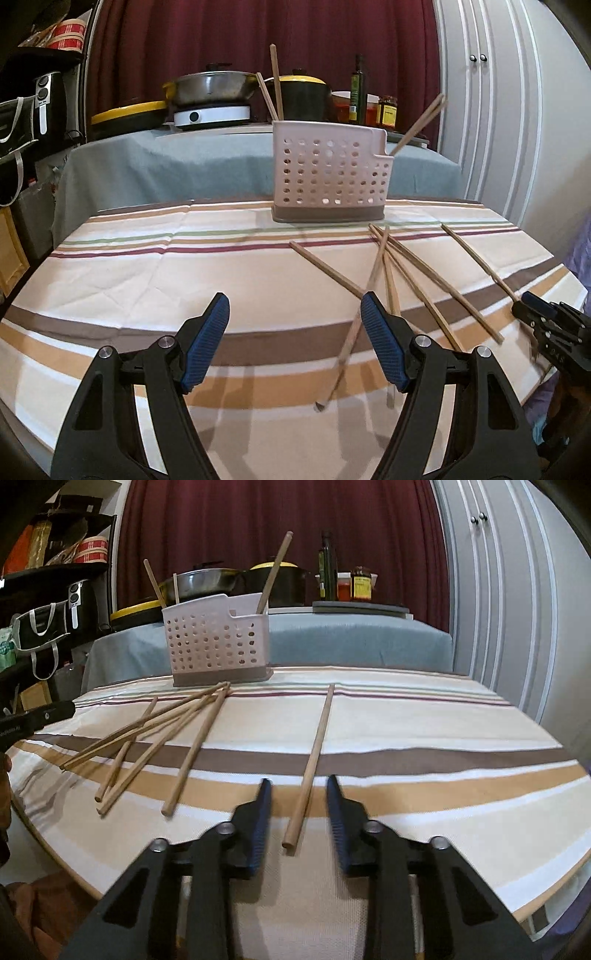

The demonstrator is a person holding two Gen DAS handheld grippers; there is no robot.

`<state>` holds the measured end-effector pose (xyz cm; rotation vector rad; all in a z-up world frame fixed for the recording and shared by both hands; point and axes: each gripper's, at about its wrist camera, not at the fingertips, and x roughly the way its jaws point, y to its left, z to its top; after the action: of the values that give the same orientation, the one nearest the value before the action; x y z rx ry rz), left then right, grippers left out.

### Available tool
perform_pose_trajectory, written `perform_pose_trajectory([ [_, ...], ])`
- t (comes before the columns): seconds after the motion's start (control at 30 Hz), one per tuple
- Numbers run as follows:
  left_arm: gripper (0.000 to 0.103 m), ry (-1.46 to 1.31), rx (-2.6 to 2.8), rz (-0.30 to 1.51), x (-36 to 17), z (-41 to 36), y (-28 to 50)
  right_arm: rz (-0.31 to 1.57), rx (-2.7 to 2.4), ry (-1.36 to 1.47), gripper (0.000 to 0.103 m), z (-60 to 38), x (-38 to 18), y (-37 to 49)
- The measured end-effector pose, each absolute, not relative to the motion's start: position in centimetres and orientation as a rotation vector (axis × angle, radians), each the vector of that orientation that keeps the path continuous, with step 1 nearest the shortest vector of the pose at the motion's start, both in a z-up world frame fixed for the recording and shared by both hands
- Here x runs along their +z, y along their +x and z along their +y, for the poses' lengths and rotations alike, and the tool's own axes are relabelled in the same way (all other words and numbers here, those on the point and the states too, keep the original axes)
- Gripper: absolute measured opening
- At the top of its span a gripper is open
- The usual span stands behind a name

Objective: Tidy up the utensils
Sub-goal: 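Withdraw both open tools from the holder back over the chopsticks, then close the right tool on a wooden chopstick while the left tool closes on another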

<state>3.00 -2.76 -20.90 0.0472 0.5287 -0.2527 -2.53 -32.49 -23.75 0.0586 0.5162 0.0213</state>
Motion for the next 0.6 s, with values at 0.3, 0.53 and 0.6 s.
perform_pose_trajectory([
  [0.3, 0.072, 0.061, -0.268, 0.546, -22.0, -3.2, 2.7, 0.501, 0.077, -0.027, 0.008, -30.9, -23.7, -2.3],
  [0.53, 0.056, 0.074, -0.287, 0.589, -23.5, -3.3, 2.3, 0.500, 0.089, -0.001, 0.008, -31.2, -23.6, -2.2],
  [0.6, 0.050, 0.081, -0.297, 0.599, -23.8, -3.5, 2.3, 0.501, 0.090, 0.006, 0.008, -31.3, -23.6, -2.2],
])
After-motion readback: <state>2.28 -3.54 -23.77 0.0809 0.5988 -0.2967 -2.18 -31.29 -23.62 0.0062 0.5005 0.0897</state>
